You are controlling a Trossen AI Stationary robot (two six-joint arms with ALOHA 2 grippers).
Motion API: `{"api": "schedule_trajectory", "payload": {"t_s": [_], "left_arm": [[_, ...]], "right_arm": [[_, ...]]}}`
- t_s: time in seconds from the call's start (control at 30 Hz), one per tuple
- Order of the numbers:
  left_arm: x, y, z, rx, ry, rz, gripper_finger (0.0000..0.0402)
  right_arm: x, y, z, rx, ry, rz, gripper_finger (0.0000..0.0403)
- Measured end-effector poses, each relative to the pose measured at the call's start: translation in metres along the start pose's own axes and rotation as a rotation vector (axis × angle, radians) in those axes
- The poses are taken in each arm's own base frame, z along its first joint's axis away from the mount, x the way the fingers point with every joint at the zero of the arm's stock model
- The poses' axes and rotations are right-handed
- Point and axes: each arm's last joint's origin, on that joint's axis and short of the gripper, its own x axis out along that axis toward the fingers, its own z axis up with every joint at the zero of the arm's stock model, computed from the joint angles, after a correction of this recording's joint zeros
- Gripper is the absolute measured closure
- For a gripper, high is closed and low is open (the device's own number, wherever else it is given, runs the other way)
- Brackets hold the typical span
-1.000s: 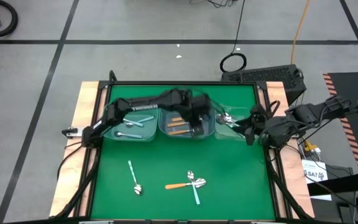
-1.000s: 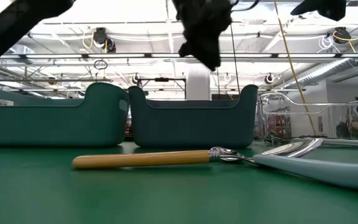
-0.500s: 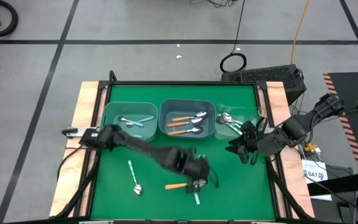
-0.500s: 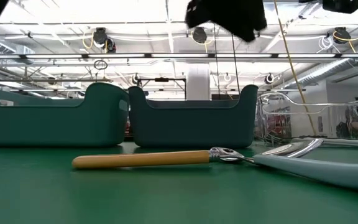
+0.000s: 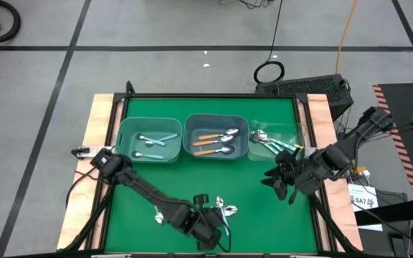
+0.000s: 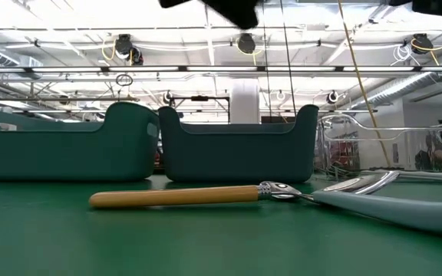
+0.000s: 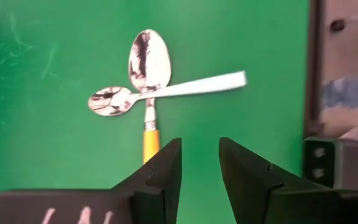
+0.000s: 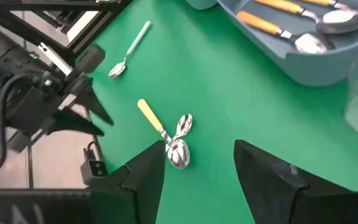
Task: Sort silverware by color (type)
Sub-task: Put the orange spoon into the blue bin
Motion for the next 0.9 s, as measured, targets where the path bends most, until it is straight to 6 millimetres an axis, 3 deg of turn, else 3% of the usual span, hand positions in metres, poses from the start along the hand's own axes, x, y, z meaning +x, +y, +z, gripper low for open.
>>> {"api": "schedule_trajectory", "payload": {"t_s": [0.1, 0.27, 0.57, 0.73, 0.9], "left_arm": [[0.003, 0.009, 0.004, 0.046, 0.012, 0.023, 0.0287], [0.009, 0.045, 0.026, 0.122, 0.064, -0.053, 0.0287], [-0.039, 0.123, 0.043, 0.119, 0.116, 0.018, 0.0287], [-0.056, 0.173, 0.011, -0.009, 0.115, -0.097, 0.0287], [-0.065, 0.187, -0.029, -0.212, 0.046, -0.173, 0.0287]], "right_arm": [[-0.001, 0.002, -0.005, -0.001, 0.018, 0.006, 0.0218], [-0.005, 0.000, -0.012, -0.033, 0.048, -0.008, 0.0218], [-0.014, -0.015, -0.019, -0.143, 0.096, -0.105, 0.0218], [-0.021, -0.023, -0.016, -0.211, 0.104, -0.128, 0.0218], [-0.024, -0.026, -0.014, -0.253, 0.053, -0.141, 0.0218]]}}
